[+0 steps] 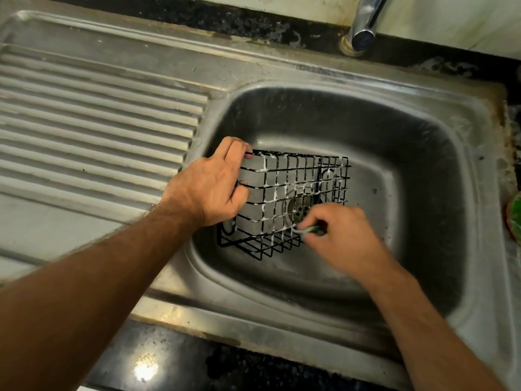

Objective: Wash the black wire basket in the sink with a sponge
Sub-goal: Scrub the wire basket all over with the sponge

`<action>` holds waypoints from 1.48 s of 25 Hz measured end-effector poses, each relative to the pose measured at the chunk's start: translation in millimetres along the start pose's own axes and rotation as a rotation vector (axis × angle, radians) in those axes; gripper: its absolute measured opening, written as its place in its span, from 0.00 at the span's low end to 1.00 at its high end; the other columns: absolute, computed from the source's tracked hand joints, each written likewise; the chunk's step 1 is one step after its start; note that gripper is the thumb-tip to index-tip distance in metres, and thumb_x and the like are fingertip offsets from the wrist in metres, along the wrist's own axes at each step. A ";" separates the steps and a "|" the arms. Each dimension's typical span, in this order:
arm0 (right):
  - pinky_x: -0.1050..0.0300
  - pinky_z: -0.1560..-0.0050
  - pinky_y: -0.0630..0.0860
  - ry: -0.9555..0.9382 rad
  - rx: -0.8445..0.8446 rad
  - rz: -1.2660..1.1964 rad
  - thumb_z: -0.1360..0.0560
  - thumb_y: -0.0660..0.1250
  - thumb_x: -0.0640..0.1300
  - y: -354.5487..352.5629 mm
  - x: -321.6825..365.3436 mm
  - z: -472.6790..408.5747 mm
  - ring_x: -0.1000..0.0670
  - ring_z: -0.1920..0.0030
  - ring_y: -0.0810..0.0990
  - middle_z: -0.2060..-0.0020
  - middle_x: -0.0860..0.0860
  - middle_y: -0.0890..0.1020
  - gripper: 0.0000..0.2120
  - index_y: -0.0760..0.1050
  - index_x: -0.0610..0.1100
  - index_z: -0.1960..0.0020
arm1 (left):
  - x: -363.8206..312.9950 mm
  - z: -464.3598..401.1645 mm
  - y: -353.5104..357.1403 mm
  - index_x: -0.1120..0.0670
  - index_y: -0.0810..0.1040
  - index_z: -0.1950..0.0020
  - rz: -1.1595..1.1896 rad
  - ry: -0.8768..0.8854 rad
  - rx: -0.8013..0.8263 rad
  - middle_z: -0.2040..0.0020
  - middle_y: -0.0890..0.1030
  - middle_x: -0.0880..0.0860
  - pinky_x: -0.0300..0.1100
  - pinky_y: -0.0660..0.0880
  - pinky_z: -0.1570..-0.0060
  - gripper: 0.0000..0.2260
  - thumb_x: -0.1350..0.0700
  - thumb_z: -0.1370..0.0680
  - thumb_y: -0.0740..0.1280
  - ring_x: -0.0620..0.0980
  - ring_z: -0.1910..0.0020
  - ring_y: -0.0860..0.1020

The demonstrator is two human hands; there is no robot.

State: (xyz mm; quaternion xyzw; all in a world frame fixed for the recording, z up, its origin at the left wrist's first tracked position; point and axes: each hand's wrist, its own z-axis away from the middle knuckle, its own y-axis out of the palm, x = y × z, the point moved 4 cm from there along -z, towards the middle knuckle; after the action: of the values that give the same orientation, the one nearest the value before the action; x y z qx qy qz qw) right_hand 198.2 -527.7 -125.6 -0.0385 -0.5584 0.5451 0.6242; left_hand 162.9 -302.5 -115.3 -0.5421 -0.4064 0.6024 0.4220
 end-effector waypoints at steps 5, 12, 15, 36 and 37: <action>0.60 0.52 0.82 -0.246 -0.026 -0.128 0.26 0.75 0.40 26.6 21.9 18.2 0.61 0.53 0.82 0.55 0.61 0.83 0.06 0.82 0.51 0.56 | -0.7 1.2 -0.6 0.55 0.66 0.30 -0.009 0.000 -0.012 0.33 0.68 0.52 0.58 0.80 0.55 0.27 0.46 0.27 0.53 0.60 0.55 0.80; 0.67 0.63 0.77 -0.230 0.000 -0.099 0.26 0.74 0.44 26.5 22.9 22.2 0.64 0.59 0.80 0.56 0.66 0.80 0.05 0.81 0.53 0.53 | -1.1 1.2 -1.7 0.55 0.66 0.30 -0.027 -0.011 -0.021 0.33 0.69 0.53 0.58 0.80 0.57 0.28 0.46 0.28 0.53 0.61 0.56 0.80; 0.69 0.60 0.74 -0.116 0.028 0.072 0.24 0.72 0.46 20.3 5.8 10.6 0.63 0.60 0.77 0.56 0.62 0.77 0.04 0.77 0.54 0.53 | -2.8 0.5 -0.7 0.56 0.65 0.30 -0.038 0.003 -0.013 0.33 0.68 0.53 0.57 0.80 0.58 0.28 0.46 0.28 0.53 0.60 0.57 0.80; 0.70 0.69 0.73 0.008 0.047 0.060 0.26 0.75 0.46 8.8 5.3 -0.1 0.64 0.67 0.79 0.62 0.61 0.81 0.09 0.76 0.54 0.61 | -0.5 -0.1 0.4 0.56 0.66 0.30 -0.010 0.018 -0.026 0.35 0.69 0.54 0.56 0.80 0.56 0.28 0.47 0.28 0.53 0.59 0.57 0.79; 0.71 0.71 0.70 0.039 0.036 0.096 0.26 0.75 0.46 5.2 -1.3 -1.6 0.63 0.68 0.78 0.62 0.61 0.80 0.09 0.76 0.54 0.60 | -0.1 -0.3 0.4 0.56 0.66 0.30 -0.003 0.021 -0.030 0.35 0.69 0.54 0.56 0.80 0.56 0.28 0.46 0.28 0.53 0.59 0.57 0.80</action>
State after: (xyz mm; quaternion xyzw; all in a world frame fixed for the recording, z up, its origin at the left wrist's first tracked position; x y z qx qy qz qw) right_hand 196.4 -525.7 -130.4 -0.0646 -0.5336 0.5836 0.6087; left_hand 163.2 -302.7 -115.7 -0.5540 -0.4119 0.5898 0.4190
